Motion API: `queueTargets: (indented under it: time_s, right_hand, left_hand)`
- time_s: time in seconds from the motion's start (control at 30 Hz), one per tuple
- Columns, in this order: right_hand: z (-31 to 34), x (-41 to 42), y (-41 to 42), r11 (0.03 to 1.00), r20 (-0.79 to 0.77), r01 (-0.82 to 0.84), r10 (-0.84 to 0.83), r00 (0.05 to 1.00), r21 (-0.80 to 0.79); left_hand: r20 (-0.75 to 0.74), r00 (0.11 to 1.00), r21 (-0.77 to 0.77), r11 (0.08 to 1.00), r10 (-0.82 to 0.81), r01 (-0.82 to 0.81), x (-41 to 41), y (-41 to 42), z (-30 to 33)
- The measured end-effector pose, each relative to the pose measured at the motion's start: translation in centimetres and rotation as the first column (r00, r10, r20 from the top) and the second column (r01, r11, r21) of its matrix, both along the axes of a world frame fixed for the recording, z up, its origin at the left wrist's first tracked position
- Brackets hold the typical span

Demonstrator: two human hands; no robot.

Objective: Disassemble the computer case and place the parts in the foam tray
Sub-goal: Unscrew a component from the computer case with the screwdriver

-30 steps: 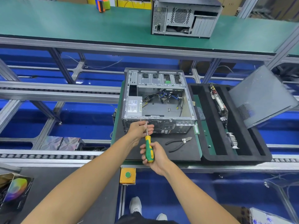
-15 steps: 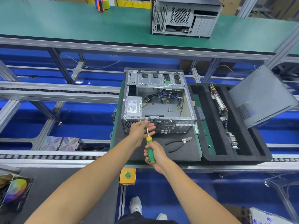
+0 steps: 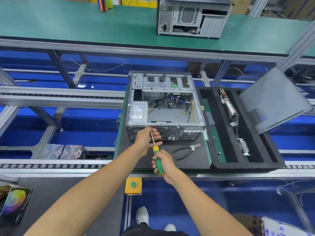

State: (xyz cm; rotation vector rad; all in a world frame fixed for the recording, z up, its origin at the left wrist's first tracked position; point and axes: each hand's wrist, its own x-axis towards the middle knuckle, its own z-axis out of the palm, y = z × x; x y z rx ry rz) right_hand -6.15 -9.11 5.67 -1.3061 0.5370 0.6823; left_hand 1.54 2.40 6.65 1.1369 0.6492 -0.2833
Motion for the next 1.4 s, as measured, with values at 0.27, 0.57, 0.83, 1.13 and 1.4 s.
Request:
queueTargets:
  time_s: [0.27,0.57,0.83,1.13,1.4]
  right_hand:
    - [-1.6,-1.1,-1.5,0.998,-0.044,-0.025,0.022,0.999,-0.063]
    - [-2.8,-1.2,-2.0,0.992,-0.1,-0.017,0.005,0.995,-0.122]
    - [-3.3,-0.7,-1.7,0.991,-0.116,-0.008,-0.007,0.993,-0.132]
    - [-3.4,0.3,-0.1,0.986,-0.081,-0.032,0.019,0.997,-0.165]
    - [-3.7,0.9,1.0,0.986,-0.059,-0.016,0.006,0.998,-0.167]
  left_hand:
    - [-0.054,0.96,0.502,0.823,-0.276,0.265,-1.9,2.5,-3.7]
    - [-0.318,0.664,0.903,-0.003,-0.677,0.429,-3.2,1.7,-4.8]
    - [-0.263,0.716,0.881,0.142,-0.646,0.452,-3.7,2.6,-6.0]
    - [0.085,0.955,0.231,0.938,-0.285,0.259,-3.1,2.1,-4.2]
    - [0.053,0.973,0.153,0.965,-0.224,0.213,-2.4,1.5,-4.2]
